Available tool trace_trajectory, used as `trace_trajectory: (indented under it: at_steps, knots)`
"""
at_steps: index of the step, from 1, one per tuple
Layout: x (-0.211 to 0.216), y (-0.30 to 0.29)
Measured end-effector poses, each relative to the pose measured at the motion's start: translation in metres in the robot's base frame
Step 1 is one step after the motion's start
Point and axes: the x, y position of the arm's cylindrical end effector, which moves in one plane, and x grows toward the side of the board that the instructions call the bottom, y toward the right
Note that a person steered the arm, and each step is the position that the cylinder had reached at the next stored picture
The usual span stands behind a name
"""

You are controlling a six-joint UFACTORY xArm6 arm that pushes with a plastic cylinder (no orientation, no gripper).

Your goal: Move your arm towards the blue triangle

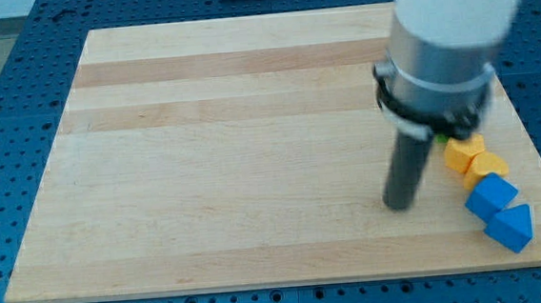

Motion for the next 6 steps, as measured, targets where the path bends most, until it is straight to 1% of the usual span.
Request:
trace_trajectory:
  at_steps: [1,2,4,5,6]
  knots:
    - [0.025,0.000]
    - [0.039,0.002]
    - [0.043,0.001]
    - [0.043,0.034]
    - [0.042,0.044]
